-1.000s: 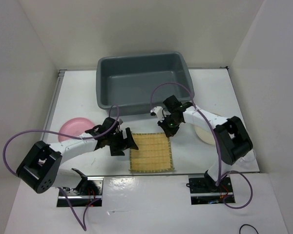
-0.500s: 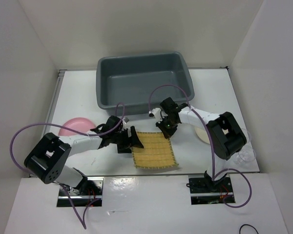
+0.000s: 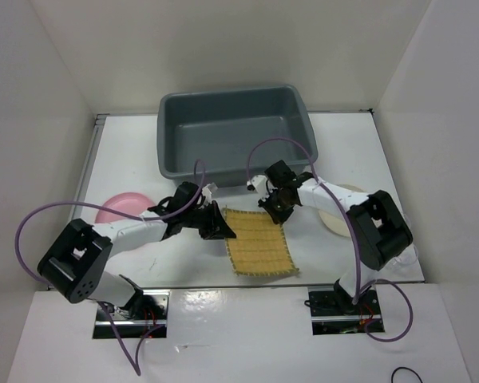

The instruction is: Place the mixed dishes into the plastic bin

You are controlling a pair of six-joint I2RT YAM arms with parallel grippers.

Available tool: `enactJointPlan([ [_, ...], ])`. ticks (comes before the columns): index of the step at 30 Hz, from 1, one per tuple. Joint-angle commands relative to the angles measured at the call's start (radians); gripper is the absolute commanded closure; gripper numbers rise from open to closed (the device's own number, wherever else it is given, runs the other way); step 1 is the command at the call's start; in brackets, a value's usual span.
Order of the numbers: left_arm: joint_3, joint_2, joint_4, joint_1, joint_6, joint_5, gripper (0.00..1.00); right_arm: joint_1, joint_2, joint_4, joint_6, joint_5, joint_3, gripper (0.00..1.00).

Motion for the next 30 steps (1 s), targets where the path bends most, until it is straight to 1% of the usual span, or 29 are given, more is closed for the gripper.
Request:
enactJointPlan([
  [1, 0.027, -0.028, -0.131, -0.027, 0.104, -0.066, 1.0, 0.012, -0.055, 0.046, -0.009, 0.076, -0.047, 1.0],
  [4, 0.082, -0.106, -0.265, -0.027, 0.145, -0.077, 1.0, -0.016, -0.174, 0.026, -0.009, 0.139, -0.056, 1.0],
  [5, 0.101, -0.146, -0.294, -0.027, 0.167, -0.086, 1.0, -0.034, -0.255, 0.014, -0.009, 0.14, -0.056, 1.0],
  [6, 0.139, -0.163, -0.322, -0.027, 0.176, -0.086, 1.0, -0.081, -0.298, -0.001, -0.009, 0.14, -0.056, 1.0],
  [8, 0.176, -0.214, -0.391, -0.027, 0.185, -0.086, 1.0, -0.138, -0.384, -0.032, -0.009, 0.112, -0.044, 1.0],
  [9, 0.193, -0.229, -0.406, -0.027, 0.195, -0.077, 1.0, -0.199, -0.467, -0.032, -0.009, 0.089, -0.03, 1.0],
  [11, 0.246, -0.269, -0.441, -0.016, 0.195, -0.046, 1.0, -0.262, -0.527, -0.055, -0.009, 0.089, -0.019, 1.0],
  [12, 0.271, -0.278, -0.454, -0.004, 0.195, -0.032, 1.0, -0.307, -0.57, -0.055, 0.023, 0.11, -0.034, 1.0],
  [13, 0.302, -0.289, -0.475, -0.004, 0.195, -0.002, 1.0, -0.319, -0.59, -0.044, 0.023, 0.132, -0.048, 1.0],
  [14, 0.388, -0.289, -0.495, 0.011, 0.195, -0.002, 1.0, -0.33, -0.609, -0.044, 0.034, 0.153, -0.06, 1.0],
  [16, 0.508, -0.26, -0.55, 0.022, 0.208, 0.011, 1.0, -0.371, -0.65, -0.023, 0.058, 0.268, -0.073, 1.0],
  [17, 0.574, -0.24, -0.567, 0.039, 0.225, 0.043, 1.0, -0.388, -0.661, -0.012, 0.058, 0.309, -0.073, 1.0],
  [18, 0.721, -0.184, -0.607, 0.048, 0.242, 0.057, 1.0, -0.405, -0.681, -0.003, 0.074, 0.377, -0.073, 1.0],
  [19, 0.794, -0.153, -0.621, 0.075, 0.242, 0.076, 1.0, -0.433, -0.69, 0.006, 0.091, 0.406, -0.082, 0.93],
  [20, 0.864, -0.119, -0.63, 0.089, 0.242, 0.115, 1.0, -0.447, -0.701, 0.006, 0.091, 0.423, -0.105, 0.88],
  [21, 0.935, -0.053, -0.641, 0.106, 0.242, 0.132, 1.0, -0.465, -0.71, 0.025, 0.08, 0.414, -0.105, 0.83],
  [22, 1.061, -0.019, -0.641, 0.141, 0.242, 0.15, 1.0, -0.492, -0.71, 0.011, 0.08, 0.391, -0.105, 0.8],
  [23, 1.124, 0.016, -0.653, 0.161, 0.242, 0.178, 1.0, -0.493, -0.722, -0.003, 0.071, 0.391, -0.093, 0.8],
  [24, 1.186, 0.092, -0.676, 0.181, 0.23, 0.178, 1.0, -0.493, -0.722, -0.012, 0.071, 0.403, -0.093, 0.8],
  [25, 1.301, 0.129, -0.676, 0.223, 0.221, 0.193, 1.0, -0.493, -0.742, -0.012, 0.071, 0.428, -0.112, 0.8],
  [26, 1.354, 0.166, -0.676, 0.244, 0.221, 0.204, 1.0, -0.493, -0.754, 0.008, 0.071, 0.443, -0.167, 0.78],
  [27, 1.401, 0.244, -0.676, 0.266, 0.206, 0.204, 1.0, -0.503, -0.765, 0.023, 0.071, 0.465, -0.186, 0.77],
  [28, 1.443, 0.286, -0.663, 0.287, 0.183, 0.228, 1.0, -0.503, -0.765, 0.043, 0.081, 0.524, -0.195, 0.76],
  [29, 1.545, 0.333, -0.668, 0.324, 0.182, 0.244, 1.0, -0.525, -0.765, 0.043, 0.081, 0.525, -0.195, 0.76],
  [30, 1.614, 0.451, -0.691, 0.338, 0.182, 0.262, 1.0, -0.525, -0.765, 0.043, 0.081, 0.525, -0.195, 0.76],
])
